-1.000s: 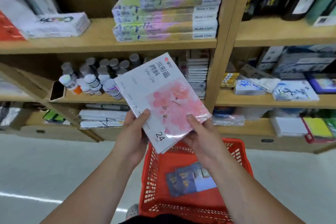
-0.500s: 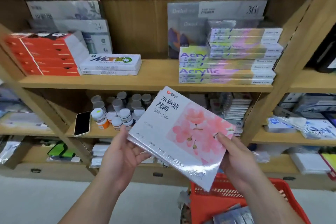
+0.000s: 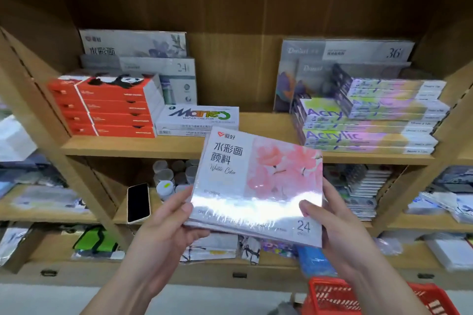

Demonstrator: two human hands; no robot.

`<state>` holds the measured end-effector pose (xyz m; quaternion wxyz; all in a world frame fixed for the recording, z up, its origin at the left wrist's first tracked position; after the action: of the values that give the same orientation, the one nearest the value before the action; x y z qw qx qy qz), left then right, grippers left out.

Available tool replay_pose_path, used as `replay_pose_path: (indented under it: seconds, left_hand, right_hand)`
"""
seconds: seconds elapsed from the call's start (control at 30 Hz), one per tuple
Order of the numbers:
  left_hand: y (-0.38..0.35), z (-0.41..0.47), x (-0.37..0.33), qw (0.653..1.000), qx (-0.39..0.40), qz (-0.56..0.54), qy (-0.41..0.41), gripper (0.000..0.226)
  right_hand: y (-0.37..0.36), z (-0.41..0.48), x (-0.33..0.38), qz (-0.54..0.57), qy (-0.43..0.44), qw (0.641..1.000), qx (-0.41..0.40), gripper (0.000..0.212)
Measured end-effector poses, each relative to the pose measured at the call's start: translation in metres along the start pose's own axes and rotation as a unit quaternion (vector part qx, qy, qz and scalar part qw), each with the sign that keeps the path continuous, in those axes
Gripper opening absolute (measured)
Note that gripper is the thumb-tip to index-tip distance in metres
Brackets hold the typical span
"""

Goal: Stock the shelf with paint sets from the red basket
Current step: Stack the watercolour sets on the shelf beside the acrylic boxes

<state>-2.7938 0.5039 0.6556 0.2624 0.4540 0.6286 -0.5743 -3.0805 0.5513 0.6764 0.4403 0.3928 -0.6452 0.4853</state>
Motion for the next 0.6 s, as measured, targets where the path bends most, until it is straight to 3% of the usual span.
replay_pose_path:
  seconds: [0.2,0.3,0.43,0.6]
  left_hand:
    - [-0.03,0.052,-0.039,0.997,-0.009,0.065,-0.049,0.045]
    - [-0.04,0.071,-0.066,0.991,-0.024,0.106,-0.083,0.044]
    - [-0.038,0.099,-0.097,0.978,-0.05,0.174,-0.103,0.057]
    - [-0.055,0.138,-0.119,0.95,-0.063,0.266,-0.152,0.04]
  right_hand:
    - [0.003,0.052,0.013,-0.01,0.028,0.997,-0.069,0.043]
    - [-0.007,0.085,0.027,0.014,0.028,0.998,-0.048,0.029]
    - [-0.019,0.129,0.049,-0.025,0.034,0.999,0.003,0.028]
    - [-0.02,0.169,0.06,0.002,0.054,0.998,-0.023,0.031]
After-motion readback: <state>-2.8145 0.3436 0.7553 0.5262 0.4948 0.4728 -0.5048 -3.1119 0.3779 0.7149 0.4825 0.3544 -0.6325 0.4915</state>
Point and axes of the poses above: each hand's wrist, its own z-axis towards the middle knuckle, its own y-axis out of the back of the hand, x = y × z, the point moved 9 cm from there along z, towards the middle knuckle, and after that the axes turned 5 degrees about -z, right-handed, at the moved point
